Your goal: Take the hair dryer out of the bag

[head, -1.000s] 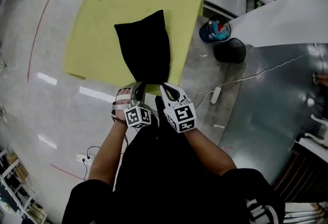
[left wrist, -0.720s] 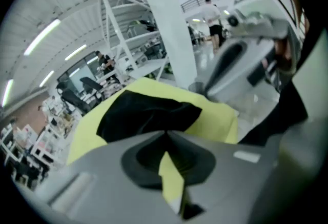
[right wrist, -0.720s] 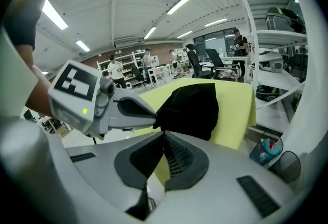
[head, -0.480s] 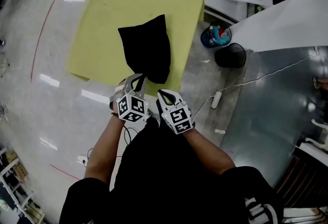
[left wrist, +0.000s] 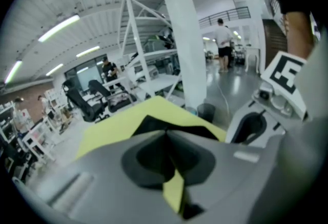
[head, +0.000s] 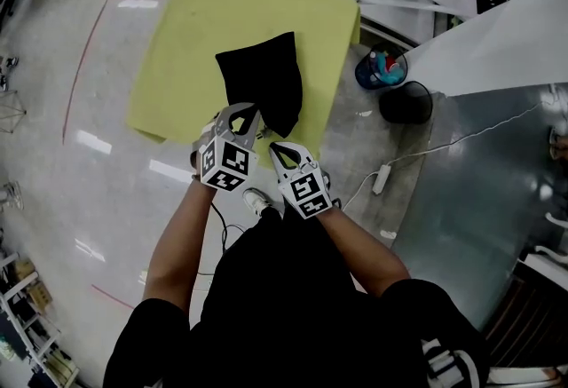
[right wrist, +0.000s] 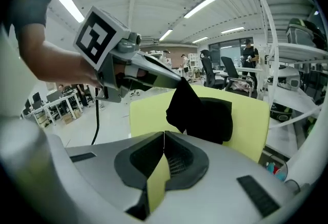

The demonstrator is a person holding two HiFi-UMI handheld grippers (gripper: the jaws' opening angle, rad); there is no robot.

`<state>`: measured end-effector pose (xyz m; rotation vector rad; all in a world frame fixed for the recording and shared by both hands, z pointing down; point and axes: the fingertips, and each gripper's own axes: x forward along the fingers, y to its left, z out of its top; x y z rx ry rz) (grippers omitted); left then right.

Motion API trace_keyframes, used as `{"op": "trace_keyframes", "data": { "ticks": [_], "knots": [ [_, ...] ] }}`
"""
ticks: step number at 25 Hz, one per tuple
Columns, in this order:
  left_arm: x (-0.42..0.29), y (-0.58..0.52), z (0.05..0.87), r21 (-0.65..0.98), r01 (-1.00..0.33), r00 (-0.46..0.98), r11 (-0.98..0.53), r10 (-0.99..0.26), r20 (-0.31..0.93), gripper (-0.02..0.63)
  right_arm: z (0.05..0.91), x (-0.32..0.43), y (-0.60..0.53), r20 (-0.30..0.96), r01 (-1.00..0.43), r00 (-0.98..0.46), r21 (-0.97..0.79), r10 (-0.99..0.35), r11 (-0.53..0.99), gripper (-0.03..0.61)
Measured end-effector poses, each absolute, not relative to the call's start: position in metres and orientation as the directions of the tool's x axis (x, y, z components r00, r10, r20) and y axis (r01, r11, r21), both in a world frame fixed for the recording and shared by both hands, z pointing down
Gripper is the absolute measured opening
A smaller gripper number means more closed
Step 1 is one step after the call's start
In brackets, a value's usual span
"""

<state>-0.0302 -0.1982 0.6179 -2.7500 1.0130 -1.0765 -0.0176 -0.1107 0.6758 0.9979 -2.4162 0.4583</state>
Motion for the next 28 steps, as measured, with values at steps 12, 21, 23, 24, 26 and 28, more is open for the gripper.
{"op": "trace_keyframes", "data": {
  "ticks": [12, 21, 23, 24, 26, 28],
  "knots": [
    [-0.028, -0.255, 0.600, -0.191, -0.580, 0.589, -0.792, -0.570, 0.572, 0.015, 0.688, -0.017, -0.177, 0.571, -0.822, -0.502, -0.080, -0.650, 0.564, 0.008],
    [-0.029, -0.270, 0.596, -0.125, -0.620, 0.605, -0.774, -0.574, 0.552, 0.015, 0.710, -0.012, -0.225, 0.628, -0.913, -0.381, -0.141, -0.679, 0.382, 0.076],
    [-0.029, -0.271, 0.595, -0.122, -0.615, 0.609, -0.779, -0.568, 0.553, 0.015, 0.717, -0.016, -0.232, 0.647, -0.914, -0.385, -0.170, -0.658, 0.368, 0.132],
    [-0.030, -0.271, 0.595, -0.112, -0.617, 0.613, -0.779, -0.565, 0.552, 0.015, 0.720, -0.016, -0.235, 0.658, -0.917, -0.380, -0.177, -0.650, 0.357, 0.140],
    [-0.034, -0.272, 0.594, -0.079, -0.633, 0.617, -0.770, -0.564, 0.549, 0.015, 0.725, -0.015, -0.241, 0.679, -0.925, -0.360, -0.174, -0.640, 0.337, 0.140],
    [-0.039, -0.274, 0.594, -0.065, -0.652, 0.610, -0.755, -0.573, 0.547, 0.015, 0.729, -0.013, -0.247, 0.695, -0.932, -0.339, -0.157, -0.634, 0.327, 0.146]
  ]
}}
